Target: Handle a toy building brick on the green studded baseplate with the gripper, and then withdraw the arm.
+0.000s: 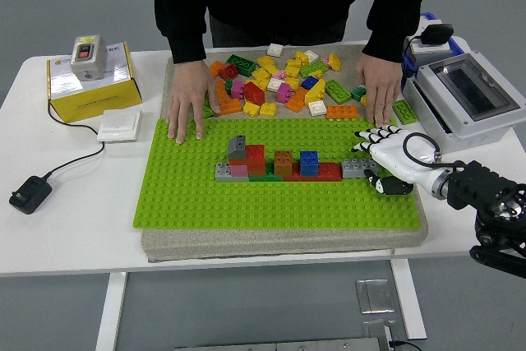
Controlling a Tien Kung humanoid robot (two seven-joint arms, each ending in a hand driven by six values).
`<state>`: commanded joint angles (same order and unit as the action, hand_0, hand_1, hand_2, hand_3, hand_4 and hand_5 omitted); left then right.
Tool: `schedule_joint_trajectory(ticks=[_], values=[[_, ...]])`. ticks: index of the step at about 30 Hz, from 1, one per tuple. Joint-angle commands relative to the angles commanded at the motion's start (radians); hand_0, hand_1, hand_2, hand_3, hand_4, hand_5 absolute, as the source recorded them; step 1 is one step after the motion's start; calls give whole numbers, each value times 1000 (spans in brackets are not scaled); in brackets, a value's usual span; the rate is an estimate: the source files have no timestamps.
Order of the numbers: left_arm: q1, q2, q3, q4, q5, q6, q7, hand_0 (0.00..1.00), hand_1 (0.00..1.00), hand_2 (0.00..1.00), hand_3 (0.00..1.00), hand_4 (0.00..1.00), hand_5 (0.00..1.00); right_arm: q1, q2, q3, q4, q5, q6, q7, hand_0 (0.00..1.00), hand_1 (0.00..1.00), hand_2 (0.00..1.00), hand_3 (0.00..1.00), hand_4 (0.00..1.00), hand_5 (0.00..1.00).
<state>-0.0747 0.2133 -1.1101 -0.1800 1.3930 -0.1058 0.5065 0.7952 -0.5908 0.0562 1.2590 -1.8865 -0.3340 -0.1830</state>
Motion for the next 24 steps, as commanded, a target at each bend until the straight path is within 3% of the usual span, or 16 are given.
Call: schedule_joint_trajectory(ticks=[1, 2, 18, 24], values=[[0, 0, 0, 0, 1, 0, 0, 727, 666, 617, 650, 276, 677, 0, -1, 0, 1, 1, 0, 1, 958, 985, 998, 866, 533, 350], [0, 0, 0, 0, 1, 0, 0, 727, 666, 614, 649, 275, 677, -1, -1, 0, 1, 2, 1, 1, 963, 989, 998, 878, 619, 405], [0, 2, -3, 0, 7, 0, 0, 727, 666, 608, 646, 267, 672, -8, -13, 15, 13, 12, 6, 3, 969, 994, 998, 892, 653, 425], [-3, 4, -2, 0, 5, 0, -2, 727, 666, 606, 644, 262, 668, -25, -51, 67, 64, 55, 2, 2, 972, 996, 998, 901, 667, 440]])
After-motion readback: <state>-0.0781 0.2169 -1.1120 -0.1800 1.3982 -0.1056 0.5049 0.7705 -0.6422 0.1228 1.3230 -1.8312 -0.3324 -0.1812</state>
